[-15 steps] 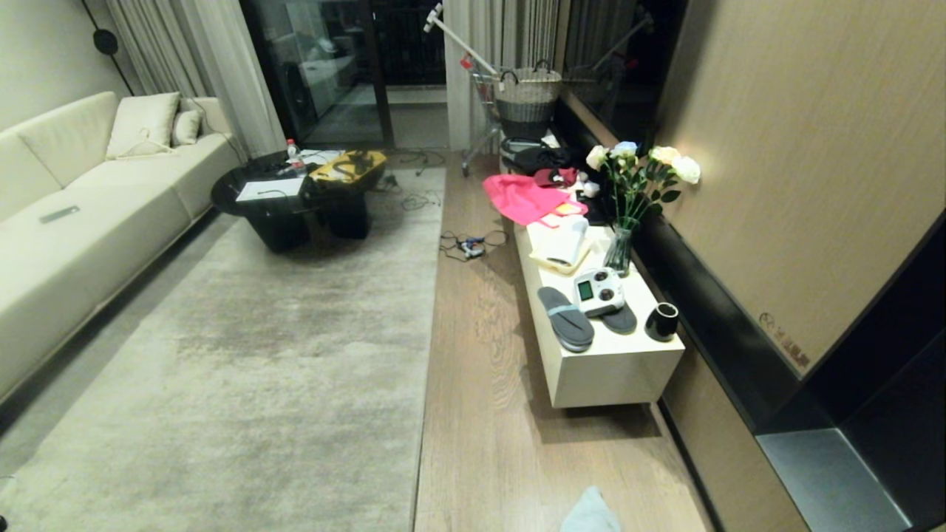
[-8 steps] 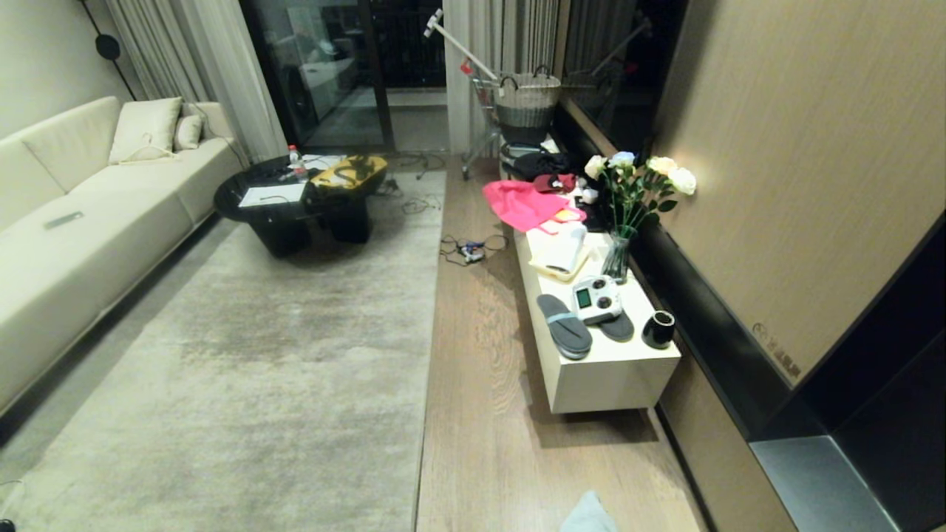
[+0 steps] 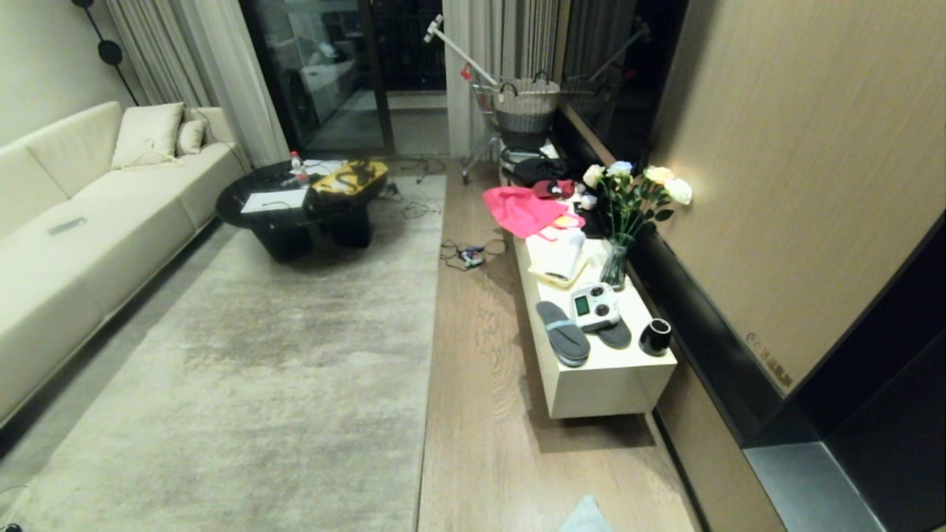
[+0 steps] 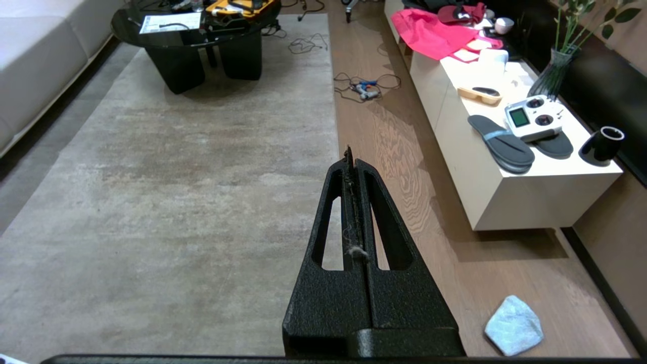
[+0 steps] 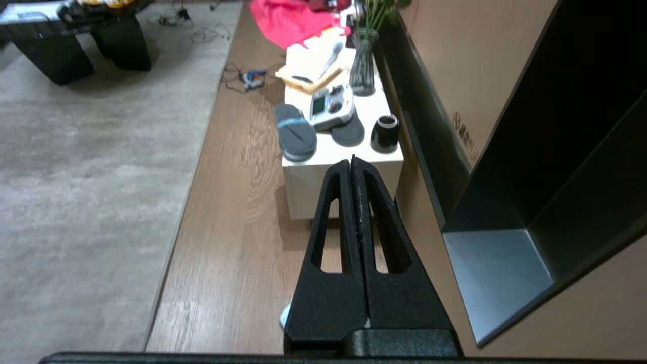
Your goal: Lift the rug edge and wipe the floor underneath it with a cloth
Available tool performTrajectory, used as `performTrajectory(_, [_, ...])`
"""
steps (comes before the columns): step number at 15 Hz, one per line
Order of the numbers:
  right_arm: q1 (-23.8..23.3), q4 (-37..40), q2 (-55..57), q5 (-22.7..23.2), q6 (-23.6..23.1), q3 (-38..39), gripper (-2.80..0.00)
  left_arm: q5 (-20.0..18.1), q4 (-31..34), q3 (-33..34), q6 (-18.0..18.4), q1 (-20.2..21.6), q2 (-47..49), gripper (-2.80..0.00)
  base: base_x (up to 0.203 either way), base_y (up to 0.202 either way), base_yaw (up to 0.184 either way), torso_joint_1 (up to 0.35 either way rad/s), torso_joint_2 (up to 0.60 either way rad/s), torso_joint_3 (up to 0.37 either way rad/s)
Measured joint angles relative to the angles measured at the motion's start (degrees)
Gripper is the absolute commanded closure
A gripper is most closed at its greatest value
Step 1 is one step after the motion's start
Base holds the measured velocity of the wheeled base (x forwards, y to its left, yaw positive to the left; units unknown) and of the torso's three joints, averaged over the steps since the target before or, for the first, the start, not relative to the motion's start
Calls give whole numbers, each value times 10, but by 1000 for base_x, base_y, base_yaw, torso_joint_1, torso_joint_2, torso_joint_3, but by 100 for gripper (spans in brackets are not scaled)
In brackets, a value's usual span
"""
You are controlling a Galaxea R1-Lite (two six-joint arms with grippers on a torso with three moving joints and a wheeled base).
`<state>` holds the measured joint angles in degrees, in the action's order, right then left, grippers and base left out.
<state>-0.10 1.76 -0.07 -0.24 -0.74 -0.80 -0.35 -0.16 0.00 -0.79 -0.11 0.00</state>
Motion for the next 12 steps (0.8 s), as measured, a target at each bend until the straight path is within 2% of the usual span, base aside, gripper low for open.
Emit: performTrajectory(12, [0, -8, 0, 0, 4, 4, 0, 0, 0, 0, 0, 0, 0, 0, 0, 0, 0, 8, -24, -11])
